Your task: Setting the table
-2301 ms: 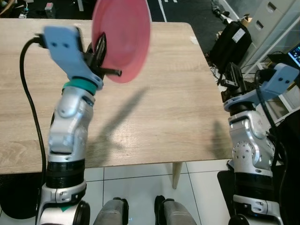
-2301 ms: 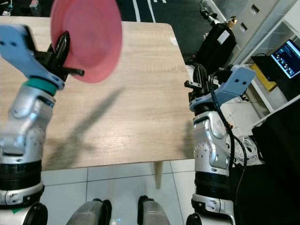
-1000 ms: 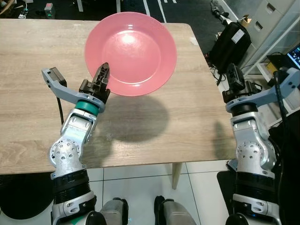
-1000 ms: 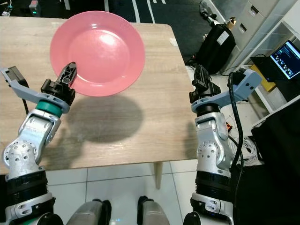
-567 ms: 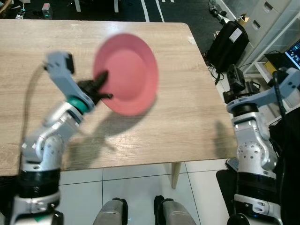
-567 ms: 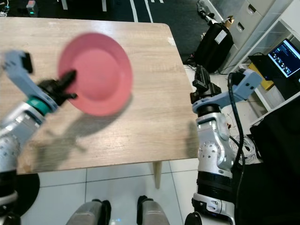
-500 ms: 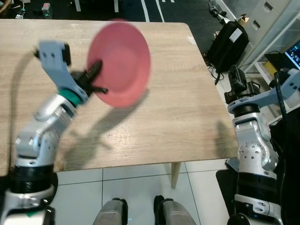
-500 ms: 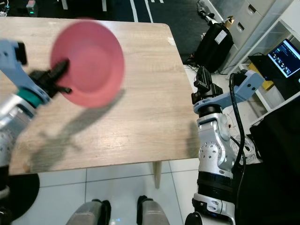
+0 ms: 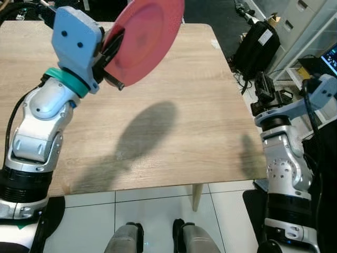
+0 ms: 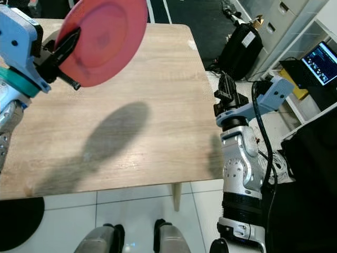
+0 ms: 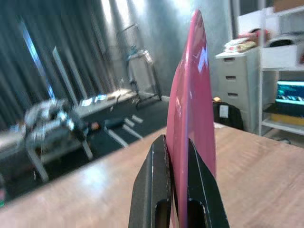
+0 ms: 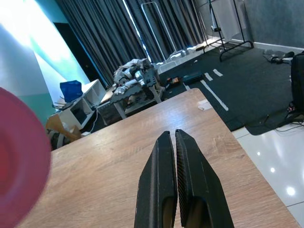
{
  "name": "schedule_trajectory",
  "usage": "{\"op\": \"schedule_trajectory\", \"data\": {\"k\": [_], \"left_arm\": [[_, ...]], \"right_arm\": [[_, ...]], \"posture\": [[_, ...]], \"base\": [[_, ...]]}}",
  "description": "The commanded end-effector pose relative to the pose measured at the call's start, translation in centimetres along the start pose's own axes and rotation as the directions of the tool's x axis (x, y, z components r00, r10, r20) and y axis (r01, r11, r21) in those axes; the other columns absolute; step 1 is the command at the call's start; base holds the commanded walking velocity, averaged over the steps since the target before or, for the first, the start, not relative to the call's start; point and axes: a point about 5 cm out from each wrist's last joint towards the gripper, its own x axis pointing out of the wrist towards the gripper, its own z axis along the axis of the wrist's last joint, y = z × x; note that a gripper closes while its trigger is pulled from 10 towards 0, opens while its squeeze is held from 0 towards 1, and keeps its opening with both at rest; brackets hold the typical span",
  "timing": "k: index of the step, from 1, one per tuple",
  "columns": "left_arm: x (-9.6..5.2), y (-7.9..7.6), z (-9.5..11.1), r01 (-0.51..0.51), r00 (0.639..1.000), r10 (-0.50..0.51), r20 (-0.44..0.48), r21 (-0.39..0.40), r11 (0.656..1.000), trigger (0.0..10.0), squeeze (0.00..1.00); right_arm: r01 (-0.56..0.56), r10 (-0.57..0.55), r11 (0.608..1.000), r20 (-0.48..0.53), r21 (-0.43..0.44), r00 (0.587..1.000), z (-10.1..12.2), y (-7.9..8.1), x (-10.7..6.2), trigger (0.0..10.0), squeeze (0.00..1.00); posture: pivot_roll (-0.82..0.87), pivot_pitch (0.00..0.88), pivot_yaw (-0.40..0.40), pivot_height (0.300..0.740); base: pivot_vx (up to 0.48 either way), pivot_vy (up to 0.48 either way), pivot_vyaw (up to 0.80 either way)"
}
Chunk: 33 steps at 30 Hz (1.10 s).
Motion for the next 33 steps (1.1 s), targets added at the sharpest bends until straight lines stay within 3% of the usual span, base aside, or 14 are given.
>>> {"op": "schedule_trajectory", "data": {"k": [1,3,10,16,33], "left_arm": [[-0.2,-0.4,-0.4,-0.002,1.0,0.002,-0.023,-0.015,1.0,10.0,0.0],[-0.2,-0.7,-1.1,-0.045,0.998,0.043,-0.042,-0.046,0.998,10.0,0.0],[0.0,-1.0,-2.7,-0.174,0.984,0.174,-0.037,-0.004,0.985,10.0,0.0],[0.1,-0.6,-2.6,-0.184,0.982,0.184,-0.031,0.018,0.983,10.0,0.0],[0.5,-0.9,-2.6,-0.191,0.981,0.192,-0.017,0.007,0.981,10.0,0.0]], "right_arm": [[0.015,-0.014,1.0,0.006,-0.014,1.0,0.0,-0.4,-0.3,10.0,0.0],[0.018,-0.017,1.0,0.008,-0.026,1.0,0.0,-0.3,-0.4,10.0,0.0],[0.017,-0.016,0.999,0.01,-0.04,1.0,-0.1,-0.2,-0.4,10.0,0.0],[0.023,-0.022,0.999,0.015,-0.043,1.0,0.0,-0.4,-0.4,10.0,0.0],[0.043,-0.042,0.998,0.021,-0.044,0.999,0.0,-0.7,-0.6,10.0,0.0]], "posture": [[0.07,0.034,-0.021,0.74],[0.07,0.035,-0.022,0.74],[0.07,0.038,-0.02,0.74],[0.06,0.042,-0.016,0.74],[0.06,0.049,-0.009,0.74]], "base": [[0.0,0.0,0.0],[0.0,0.0,0.0],[0.0,0.0,0.0],[-0.041,0.0,0.0],[-0.319,0.0,0.0]]}}
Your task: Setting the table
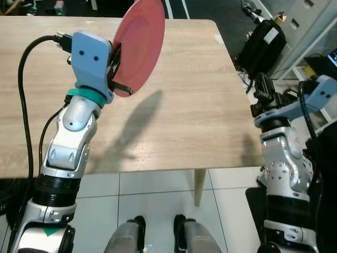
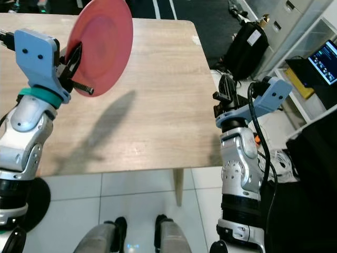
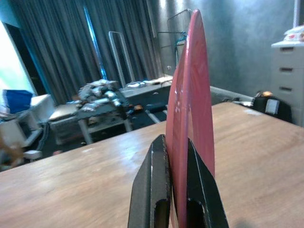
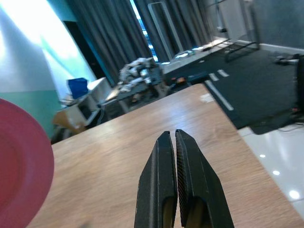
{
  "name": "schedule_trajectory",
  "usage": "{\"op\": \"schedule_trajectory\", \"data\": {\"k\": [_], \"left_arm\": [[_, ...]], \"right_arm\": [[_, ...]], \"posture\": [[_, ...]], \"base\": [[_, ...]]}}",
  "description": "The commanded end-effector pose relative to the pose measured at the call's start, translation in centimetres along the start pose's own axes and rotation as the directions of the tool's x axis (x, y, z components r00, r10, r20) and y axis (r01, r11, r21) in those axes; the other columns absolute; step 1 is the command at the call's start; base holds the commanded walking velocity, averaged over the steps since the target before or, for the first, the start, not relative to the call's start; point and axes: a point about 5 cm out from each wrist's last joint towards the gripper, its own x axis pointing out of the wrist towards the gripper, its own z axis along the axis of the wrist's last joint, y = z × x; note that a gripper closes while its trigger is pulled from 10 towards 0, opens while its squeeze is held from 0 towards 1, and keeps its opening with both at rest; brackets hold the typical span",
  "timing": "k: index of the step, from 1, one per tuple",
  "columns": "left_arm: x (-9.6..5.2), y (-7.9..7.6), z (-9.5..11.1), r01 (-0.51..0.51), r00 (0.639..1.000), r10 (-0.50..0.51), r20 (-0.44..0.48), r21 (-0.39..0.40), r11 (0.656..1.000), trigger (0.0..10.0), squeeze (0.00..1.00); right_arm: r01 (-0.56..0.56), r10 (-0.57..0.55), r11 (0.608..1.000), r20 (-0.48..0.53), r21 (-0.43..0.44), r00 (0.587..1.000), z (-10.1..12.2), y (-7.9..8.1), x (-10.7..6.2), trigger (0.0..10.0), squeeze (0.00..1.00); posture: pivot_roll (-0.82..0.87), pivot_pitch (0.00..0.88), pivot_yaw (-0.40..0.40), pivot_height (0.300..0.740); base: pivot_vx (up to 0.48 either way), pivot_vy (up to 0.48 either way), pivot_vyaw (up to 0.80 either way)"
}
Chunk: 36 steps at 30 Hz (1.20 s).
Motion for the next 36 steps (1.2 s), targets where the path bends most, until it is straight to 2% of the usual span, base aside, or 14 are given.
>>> {"op": "schedule_trajectory", "data": {"k": [1,36], "left_arm": [[0.03,-0.03,0.08,-0.002,1.0,0.002,0.014,-0.001,1.0,10.0,0.0],[0.47,-0.35,0.27,0.01,1.0,-0.01,0.03,-0.006,1.0,10.0,0.0]], "right_arm": [[0.022,-0.022,1.0,0.008,-0.003,1.0,0.07,-0.42,-0.24,10.0,0.0],[0.038,-0.038,0.999,0.015,-0.001,0.999,0.14,-0.64,-0.35,10.0,0.0]], "posture": [[0.06,0.05,-0.009,0.74],[0.05,0.052,-0.001,0.74]], "base": [[-0.304,0.0,0.0],[-0.302,0.0,0.0]]}}
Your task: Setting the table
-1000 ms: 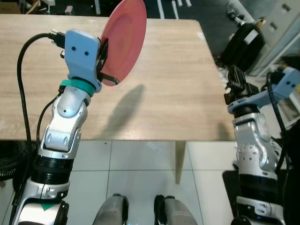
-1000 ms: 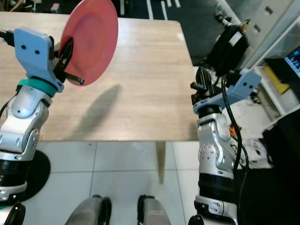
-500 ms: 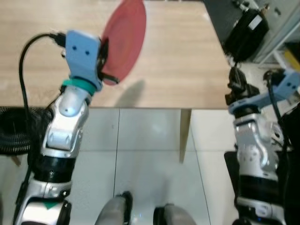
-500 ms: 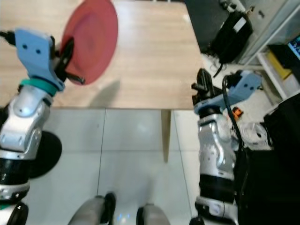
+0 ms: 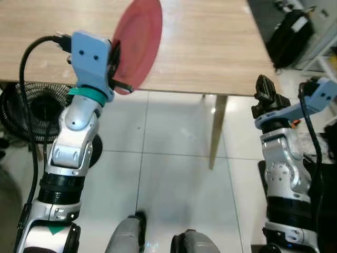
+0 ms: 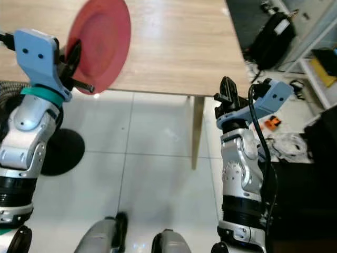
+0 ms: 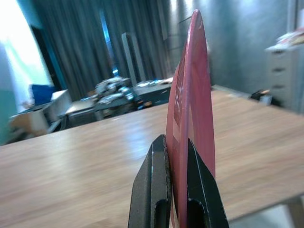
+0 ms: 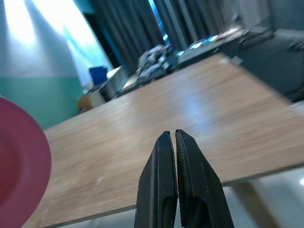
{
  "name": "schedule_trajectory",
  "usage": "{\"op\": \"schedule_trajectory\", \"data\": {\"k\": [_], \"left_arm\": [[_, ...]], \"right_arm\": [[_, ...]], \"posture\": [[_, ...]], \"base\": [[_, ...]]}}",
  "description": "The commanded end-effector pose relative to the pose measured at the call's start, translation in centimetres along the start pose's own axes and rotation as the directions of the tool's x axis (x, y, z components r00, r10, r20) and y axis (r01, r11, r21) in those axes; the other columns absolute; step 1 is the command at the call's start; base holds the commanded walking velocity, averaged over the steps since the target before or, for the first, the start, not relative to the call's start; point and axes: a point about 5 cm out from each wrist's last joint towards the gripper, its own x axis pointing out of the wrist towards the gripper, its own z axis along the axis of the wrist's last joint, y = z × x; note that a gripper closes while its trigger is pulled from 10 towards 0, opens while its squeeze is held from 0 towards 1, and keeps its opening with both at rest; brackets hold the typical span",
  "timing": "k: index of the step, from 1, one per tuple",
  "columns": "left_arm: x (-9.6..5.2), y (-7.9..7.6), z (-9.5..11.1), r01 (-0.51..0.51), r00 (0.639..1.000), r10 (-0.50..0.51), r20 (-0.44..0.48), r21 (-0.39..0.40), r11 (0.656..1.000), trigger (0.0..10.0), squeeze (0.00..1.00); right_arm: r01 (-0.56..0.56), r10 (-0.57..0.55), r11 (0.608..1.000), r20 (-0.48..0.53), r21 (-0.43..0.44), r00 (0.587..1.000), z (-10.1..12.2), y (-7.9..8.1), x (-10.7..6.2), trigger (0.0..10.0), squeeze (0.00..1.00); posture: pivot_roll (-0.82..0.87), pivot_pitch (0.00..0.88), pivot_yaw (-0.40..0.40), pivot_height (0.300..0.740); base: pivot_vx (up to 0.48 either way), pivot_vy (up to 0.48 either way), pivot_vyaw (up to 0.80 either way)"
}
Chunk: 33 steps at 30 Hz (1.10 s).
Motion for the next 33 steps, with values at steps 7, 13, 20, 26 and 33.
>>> {"op": "schedule_trajectory", "data": {"k": [7,13,20,26,33], "left_arm": [[-0.1,0.21,0.01,-0.004,1.0,0.004,0.003,0.015,1.0,10.0,0.0],[-0.08,0.18,0.02,-0.002,1.0,0.002,0.004,0.014,1.0,10.0,0.0],[-0.05,0.11,-0.01,-0.001,1.0,0.001,0.004,0.014,1.0,10.0,0.0],[-0.04,0.07,-0.04,-0.001,1.0,0.001,0.005,0.014,1.0,10.0,0.0],[-0.03,0.04,-0.05,0.0,1.0,0.0,0.006,0.013,1.0,10.0,0.0]], "right_arm": [[0.015,-0.015,1.0,-0.004,0.006,1.0,-0.26,-0.18,-0.27,10.0,0.0],[0.016,-0.016,1.0,-0.004,0.006,1.0,-0.27,-0.16,-0.31,10.0,0.0],[0.016,-0.016,1.0,-0.004,0.006,1.0,-0.28,-0.17,-0.31,10.0,0.0],[0.016,-0.016,1.0,-0.004,0.006,1.0,-0.29,-0.2,-0.29,10.0,0.0],[0.013,-0.013,1.0,-0.004,0.006,1.0,-0.28,-0.19,-0.26,10.0,0.0]], "posture": [[0.05,0.052,-0.001,0.74],[0.05,0.054,0.0,0.74],[0.05,0.053,0.001,0.74],[0.05,0.05,0.001,0.74],[0.05,0.046,-0.001,0.74]], "base": [[-0.3,0.0,0.0],[-0.299,0.0,0.0],[-0.297,0.0,0.0],[-0.294,0.0,0.0],[-0.287,0.0,0.0]]}}
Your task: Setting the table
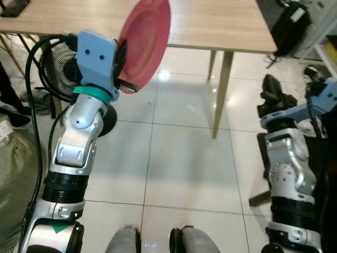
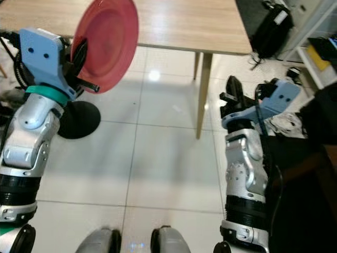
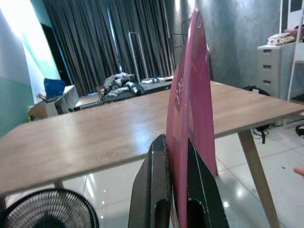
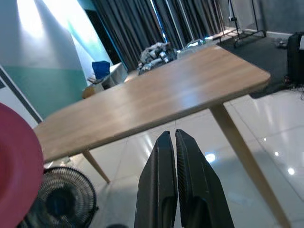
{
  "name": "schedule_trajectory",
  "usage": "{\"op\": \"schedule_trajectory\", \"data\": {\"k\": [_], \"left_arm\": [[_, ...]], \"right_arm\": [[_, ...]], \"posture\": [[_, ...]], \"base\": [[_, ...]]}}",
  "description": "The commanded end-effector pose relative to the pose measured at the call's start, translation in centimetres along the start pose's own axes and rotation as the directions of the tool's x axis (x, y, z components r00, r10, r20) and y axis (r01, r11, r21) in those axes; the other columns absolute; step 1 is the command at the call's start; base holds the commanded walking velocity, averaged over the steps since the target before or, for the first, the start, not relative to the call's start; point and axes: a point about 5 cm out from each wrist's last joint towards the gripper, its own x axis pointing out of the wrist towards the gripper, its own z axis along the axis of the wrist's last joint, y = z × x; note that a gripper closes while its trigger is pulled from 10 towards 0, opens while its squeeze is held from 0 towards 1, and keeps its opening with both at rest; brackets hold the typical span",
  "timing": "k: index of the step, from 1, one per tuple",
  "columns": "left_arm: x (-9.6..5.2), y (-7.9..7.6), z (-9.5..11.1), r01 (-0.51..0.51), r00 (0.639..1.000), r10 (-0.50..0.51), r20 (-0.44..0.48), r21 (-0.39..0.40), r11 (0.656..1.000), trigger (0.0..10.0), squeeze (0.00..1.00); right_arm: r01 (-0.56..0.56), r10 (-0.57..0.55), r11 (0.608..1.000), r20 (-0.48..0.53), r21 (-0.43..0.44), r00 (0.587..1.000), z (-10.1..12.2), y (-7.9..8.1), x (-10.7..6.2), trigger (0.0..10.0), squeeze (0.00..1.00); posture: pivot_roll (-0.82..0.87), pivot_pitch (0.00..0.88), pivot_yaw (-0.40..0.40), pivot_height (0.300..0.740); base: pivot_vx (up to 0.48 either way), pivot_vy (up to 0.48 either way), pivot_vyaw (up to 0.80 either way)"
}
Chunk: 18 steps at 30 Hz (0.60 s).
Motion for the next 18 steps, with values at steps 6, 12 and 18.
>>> {"op": "schedule_trajectory", "data": {"k": [6,12,18], "left_arm": [[-0.13,0.03,-0.15,-0.002,1.0,0.002,-0.001,0.006,1.0,10.0,0.0],[-0.07,-0.2,-0.32,0.001,1.0,-0.001,-0.015,-0.026,1.0,10.0,0.0],[0.03,-0.46,-0.39,0.005,1.0,-0.006,-0.024,-0.051,0.999,10.0,0.0]], "right_arm": [[0.001,-0.001,1.0,-0.011,0.003,1.0,-0.3,-0.02,-0.11,10.0,0.0],[-0.002,0.002,1.0,-0.011,0.006,1.0,-0.34,0.05,-0.08,10.0,0.0],[-0.001,0.001,1.0,-0.016,0.014,1.0,-0.35,0.03,-0.04,10.0,0.0]], "posture": [[0.05,0.043,-0.001,0.74],[0.05,0.037,0.002,0.74],[0.05,0.036,0.005,0.74]], "base": [[-0.046,0.0,0.0],[0.0,0.0,0.0],[0.0,0.0,-0.4]]}}
